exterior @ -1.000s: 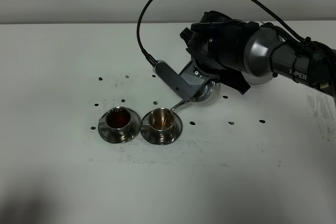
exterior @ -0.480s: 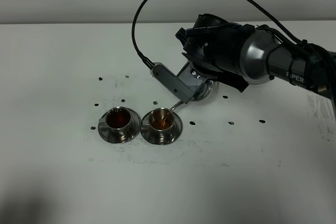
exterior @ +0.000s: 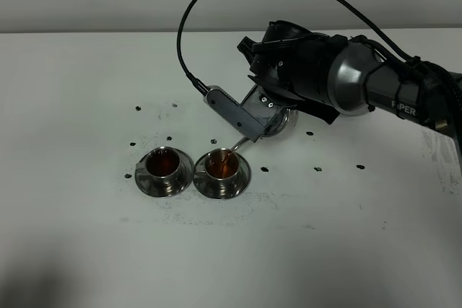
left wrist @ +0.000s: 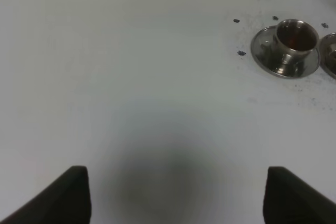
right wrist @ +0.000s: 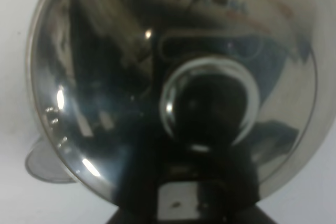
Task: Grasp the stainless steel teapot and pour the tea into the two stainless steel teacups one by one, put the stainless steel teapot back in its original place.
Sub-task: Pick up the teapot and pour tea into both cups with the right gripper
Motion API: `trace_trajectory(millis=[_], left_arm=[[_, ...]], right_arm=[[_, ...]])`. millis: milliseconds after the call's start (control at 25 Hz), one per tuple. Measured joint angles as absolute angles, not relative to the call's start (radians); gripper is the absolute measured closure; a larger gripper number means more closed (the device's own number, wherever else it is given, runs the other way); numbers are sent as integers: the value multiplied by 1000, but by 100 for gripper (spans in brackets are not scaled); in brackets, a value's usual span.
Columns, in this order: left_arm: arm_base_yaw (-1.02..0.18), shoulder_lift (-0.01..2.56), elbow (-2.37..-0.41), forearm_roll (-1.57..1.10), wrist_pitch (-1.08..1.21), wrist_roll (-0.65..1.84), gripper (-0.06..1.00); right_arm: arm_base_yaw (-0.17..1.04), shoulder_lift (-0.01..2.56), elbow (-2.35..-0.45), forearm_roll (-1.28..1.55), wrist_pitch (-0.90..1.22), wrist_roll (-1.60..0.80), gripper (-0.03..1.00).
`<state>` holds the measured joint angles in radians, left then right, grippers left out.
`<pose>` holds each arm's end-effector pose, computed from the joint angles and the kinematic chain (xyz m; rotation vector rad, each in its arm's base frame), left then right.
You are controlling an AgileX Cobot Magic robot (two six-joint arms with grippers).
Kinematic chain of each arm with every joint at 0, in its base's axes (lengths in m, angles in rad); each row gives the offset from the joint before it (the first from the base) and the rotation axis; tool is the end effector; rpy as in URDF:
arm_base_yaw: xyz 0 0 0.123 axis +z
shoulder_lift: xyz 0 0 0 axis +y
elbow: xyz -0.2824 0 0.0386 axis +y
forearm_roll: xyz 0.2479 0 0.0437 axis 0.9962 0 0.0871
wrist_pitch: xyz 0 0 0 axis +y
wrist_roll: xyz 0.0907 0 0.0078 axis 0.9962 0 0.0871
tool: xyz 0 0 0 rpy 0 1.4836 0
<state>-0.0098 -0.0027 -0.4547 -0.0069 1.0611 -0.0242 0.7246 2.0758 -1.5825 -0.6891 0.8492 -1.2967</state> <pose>-0.0003 -0.0005 0.2645 -0.0149 2.0874 -0.0290 0.3611 0.2615 0.2003 -2.6719 1.0312 -0.9546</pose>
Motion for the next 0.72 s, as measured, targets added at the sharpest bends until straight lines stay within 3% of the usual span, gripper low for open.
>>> trace_trajectory(millis=[720], left_arm=[[-10,-3,-455,-7,1061,-24,29]], right_arm=[[753,2059,-1582,-749,849,-1280,79]])
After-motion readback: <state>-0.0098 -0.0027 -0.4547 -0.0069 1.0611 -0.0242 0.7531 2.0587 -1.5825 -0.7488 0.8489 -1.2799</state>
